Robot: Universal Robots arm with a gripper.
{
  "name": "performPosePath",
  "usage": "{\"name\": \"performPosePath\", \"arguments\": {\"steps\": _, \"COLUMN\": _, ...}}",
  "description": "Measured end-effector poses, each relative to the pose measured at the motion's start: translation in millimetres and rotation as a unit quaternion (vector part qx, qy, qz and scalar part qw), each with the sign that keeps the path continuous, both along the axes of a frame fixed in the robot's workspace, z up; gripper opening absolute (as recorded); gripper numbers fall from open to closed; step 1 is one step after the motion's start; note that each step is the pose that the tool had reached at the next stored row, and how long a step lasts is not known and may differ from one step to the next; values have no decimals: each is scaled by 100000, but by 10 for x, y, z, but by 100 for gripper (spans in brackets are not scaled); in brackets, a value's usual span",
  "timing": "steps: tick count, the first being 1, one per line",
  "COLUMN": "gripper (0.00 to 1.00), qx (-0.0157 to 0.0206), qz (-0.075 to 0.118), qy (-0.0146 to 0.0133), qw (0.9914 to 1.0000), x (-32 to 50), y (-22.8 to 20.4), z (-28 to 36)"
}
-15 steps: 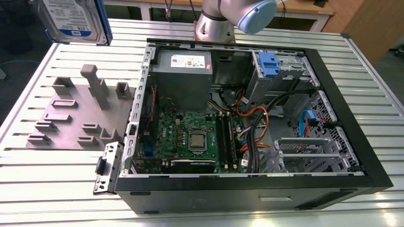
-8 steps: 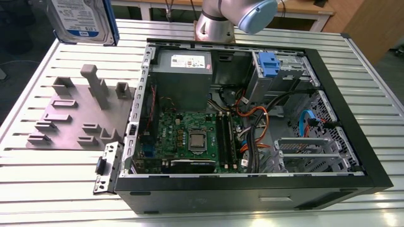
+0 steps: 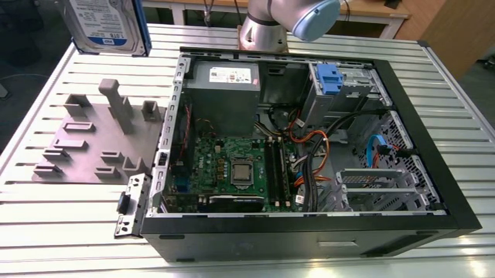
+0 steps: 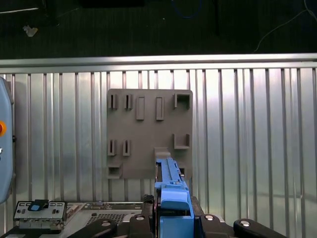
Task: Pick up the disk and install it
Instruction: 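Pick up the disk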
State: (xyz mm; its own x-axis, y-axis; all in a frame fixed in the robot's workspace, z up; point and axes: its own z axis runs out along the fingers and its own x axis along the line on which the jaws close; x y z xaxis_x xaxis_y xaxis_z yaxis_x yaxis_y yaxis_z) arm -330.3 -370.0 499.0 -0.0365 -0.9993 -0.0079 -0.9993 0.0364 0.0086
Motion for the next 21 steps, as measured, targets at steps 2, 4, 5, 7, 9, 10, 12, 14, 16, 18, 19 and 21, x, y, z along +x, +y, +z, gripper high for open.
{"name": "performPosePath", "arguments": {"steps": 2, "gripper": 36, "qx": -5, "qz": 3, "qy": 2, "qw": 100000, "x": 3, "y": -3, "z": 0}}
{"name": "performPosePath", "arguments": {"steps": 4, "gripper": 36, "qx": -4, "qz": 7, "qy": -4, "qw": 100000, "x": 4, "y": -10, "z": -2}}
{"name": "performPosePath", "arguments": {"steps": 5, "gripper": 36, "qx": -10, "qz": 5, "qy": -2, "qw": 100000, "x": 4, "y": -15, "z": -2}}
{"name": "performPosePath", "arguments": {"steps": 7, "gripper": 36, "qx": -21, "qz": 5, "qy": 3, "qw": 100000, "x": 5, "y": -27, "z": -3}}
{"name": "performPosePath", "arguments": {"steps": 9, "gripper": 36, "qx": -19, "qz": 6, "qy": -2, "qw": 100000, "x": 5, "y": -44, "z": -4}}
{"name": "performPosePath", "arguments": {"steps": 10, "gripper": 36, "qx": -23, "qz": 6, "qy": 0, "qw": 100000, "x": 5, "y": -59, "z": -4}}
{"name": "performPosePath", "arguments": {"steps": 12, "gripper": 36, "qx": -25, "qz": 1, "qy": 5, "qw": 100000, "x": 5, "y": -93, "z": -5}}
{"name": "performPosePath", "arguments": {"steps": 14, "gripper": 36, "qx": -23, "qz": 1, "qy": 0, "qw": 100000, "x": 5, "y": -125, "z": -6}}
{"name": "performPosePath", "arguments": {"steps": 16, "gripper": 36, "qx": -24, "qz": 1, "qy": 3, "qw": 100000, "x": 5, "y": -152, "z": -7}}
{"name": "performPosePath", "arguments": {"steps": 18, "gripper": 36, "qx": -22, "qz": 6, "qy": -3, "qw": 100000, "x": 8, "y": -160, "z": -9}}
{"name": "performPosePath", "arguments": {"steps": 19, "gripper": 36, "qx": -21, "qz": 3, "qy": -5, "qw": 100000, "x": 11, "y": -161, "z": -10}}
{"name": "performPosePath", "arguments": {"steps": 21, "gripper": 36, "qx": -45, "qz": 4, "qy": 5, "qw": 100000, "x": 22, "y": -162, "z": -10}}
